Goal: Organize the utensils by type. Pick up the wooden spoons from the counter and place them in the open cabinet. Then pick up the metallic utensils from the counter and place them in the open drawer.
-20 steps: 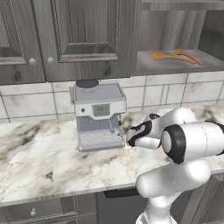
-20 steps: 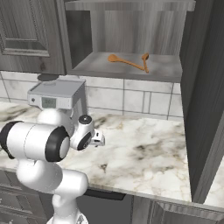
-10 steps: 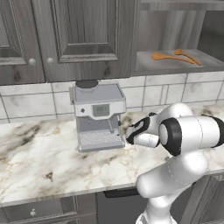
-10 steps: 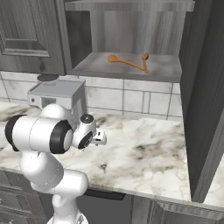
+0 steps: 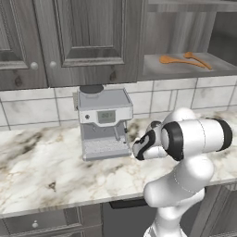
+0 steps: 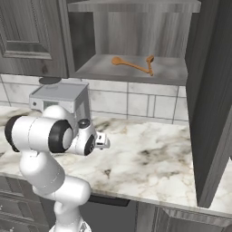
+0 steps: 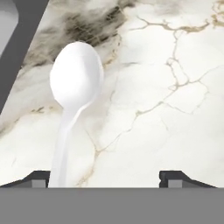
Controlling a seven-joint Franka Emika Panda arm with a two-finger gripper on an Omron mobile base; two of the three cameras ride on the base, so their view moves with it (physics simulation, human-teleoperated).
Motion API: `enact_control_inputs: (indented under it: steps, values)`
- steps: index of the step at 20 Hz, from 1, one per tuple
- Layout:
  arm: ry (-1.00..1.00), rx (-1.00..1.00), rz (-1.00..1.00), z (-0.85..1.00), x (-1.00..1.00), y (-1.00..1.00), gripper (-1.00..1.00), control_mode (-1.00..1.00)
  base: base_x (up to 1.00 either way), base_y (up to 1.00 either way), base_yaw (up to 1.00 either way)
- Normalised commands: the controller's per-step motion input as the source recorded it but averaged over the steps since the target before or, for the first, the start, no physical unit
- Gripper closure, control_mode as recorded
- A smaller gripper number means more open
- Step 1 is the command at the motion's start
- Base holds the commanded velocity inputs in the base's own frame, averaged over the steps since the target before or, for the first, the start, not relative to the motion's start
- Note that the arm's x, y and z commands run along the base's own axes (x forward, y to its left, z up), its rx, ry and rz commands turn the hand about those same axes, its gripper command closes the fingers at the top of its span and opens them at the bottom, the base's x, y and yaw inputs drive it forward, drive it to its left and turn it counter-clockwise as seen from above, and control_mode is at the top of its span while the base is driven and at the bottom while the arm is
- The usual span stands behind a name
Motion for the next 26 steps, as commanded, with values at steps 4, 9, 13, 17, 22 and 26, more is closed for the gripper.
enact_control_inputs:
  steps: [4,9,13,17,22,26]
  values:
    - [0.0,-0.08,0.02,-0.57,0.01,-0.07,-1.0,-1.0,0.0,0.0,0.0]
    - [0.0,0.0,0.04,-0.14,-0.06,-0.41,-1.0,-1.0,0.0,0.0,0.0]
    - [0.0,0.0,0.03,-0.08,-0.2,-0.51,-1.0,-1.0,0.0,0.0,0.0]
    - [0.0,0.0,0.03,-0.1,-0.23,-0.5,-1.0,-1.0,0.0,0.0,0.0]
    - [0.01,0.0,0.04,-0.04,-0.11,-0.48,-1.0,-1.0,0.0,0.0,0.0]
    - [0.04,0.0,0.01,-0.24,0.0,-0.16,-1.0,-1.0,0.0,0.0,0.0]
